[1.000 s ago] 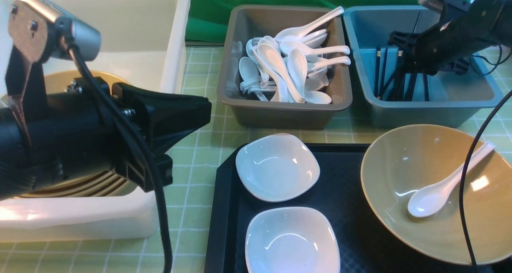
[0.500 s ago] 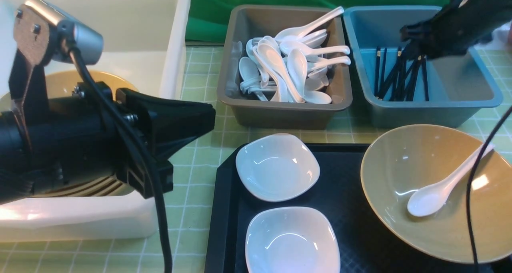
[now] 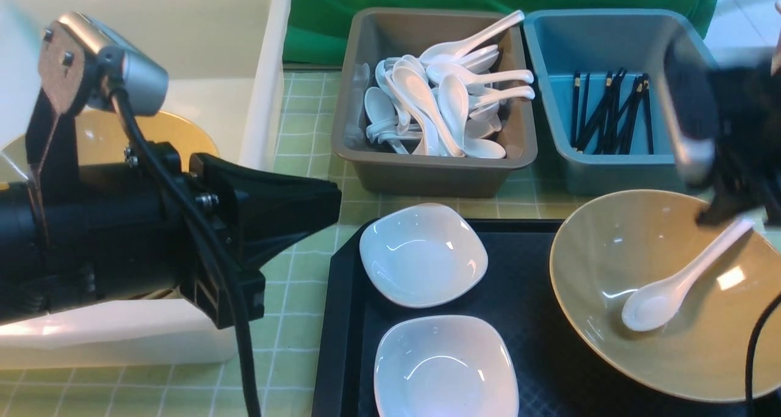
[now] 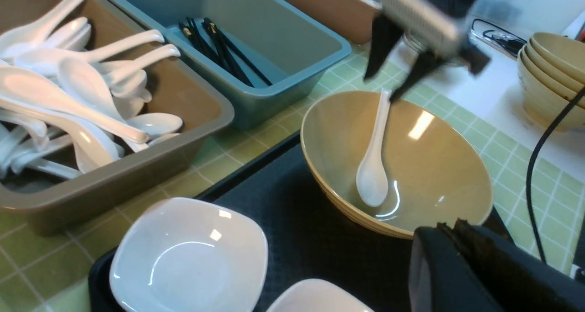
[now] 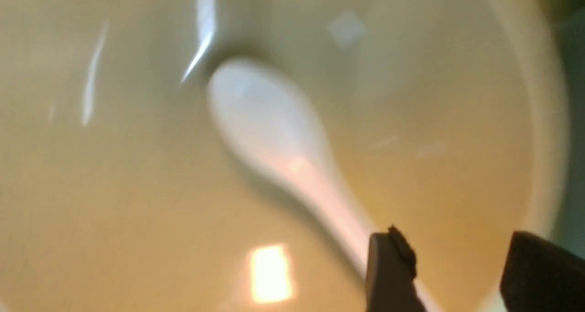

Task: On green table put chopsticks spoon bowls plates into blue grey white boxes.
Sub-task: 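Reach down and grasp the white spoon resting in the bowl with the right gripper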

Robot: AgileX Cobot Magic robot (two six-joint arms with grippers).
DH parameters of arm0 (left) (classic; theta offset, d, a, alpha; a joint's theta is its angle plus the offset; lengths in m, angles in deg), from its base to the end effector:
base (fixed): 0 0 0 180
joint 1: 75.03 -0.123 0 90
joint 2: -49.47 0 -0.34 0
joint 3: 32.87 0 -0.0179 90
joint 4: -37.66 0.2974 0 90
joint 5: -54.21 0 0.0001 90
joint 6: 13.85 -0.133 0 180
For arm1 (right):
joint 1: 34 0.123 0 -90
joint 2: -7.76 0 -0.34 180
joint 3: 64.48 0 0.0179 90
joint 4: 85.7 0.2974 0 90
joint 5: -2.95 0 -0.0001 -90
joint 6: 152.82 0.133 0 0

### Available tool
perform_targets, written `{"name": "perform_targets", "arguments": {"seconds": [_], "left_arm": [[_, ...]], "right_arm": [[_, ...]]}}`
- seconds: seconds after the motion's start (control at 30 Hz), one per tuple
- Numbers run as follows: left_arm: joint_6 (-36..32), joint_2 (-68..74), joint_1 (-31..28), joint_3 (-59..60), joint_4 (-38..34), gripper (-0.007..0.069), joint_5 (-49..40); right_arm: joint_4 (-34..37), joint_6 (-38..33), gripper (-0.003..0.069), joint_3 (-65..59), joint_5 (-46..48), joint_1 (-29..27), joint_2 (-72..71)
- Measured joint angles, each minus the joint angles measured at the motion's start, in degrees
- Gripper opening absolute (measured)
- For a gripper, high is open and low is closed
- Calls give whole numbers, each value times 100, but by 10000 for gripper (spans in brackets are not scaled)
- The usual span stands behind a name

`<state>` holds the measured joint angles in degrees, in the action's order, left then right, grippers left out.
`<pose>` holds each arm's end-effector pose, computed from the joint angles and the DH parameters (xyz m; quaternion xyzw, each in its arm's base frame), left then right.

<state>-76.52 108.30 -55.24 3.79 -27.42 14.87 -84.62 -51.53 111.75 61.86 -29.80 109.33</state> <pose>0.1818 -0.1467 0.3581 0.3226 0.7522 -0.3234 0.4748 0.3945 0.0311 0.2667 -0.6530 0.7448 -0.0760 0.1143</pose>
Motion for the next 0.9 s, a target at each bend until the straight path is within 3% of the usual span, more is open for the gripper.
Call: {"name": "perform_targets", "arguments": {"seconds": [0.17,0.27,0.9], "left_arm": [[35,0,0,0,16,-2,-273],[35,0,0,0,22,-2,-442],[210,0,0,0,36,-2,-623]], "right_arm": [[-1190,91,341,-1050,-762,504,-131],[-1549,202,341,-1299,-1115,741,-137],[-1758,221,341,-1356,-1491,880,138]]}}
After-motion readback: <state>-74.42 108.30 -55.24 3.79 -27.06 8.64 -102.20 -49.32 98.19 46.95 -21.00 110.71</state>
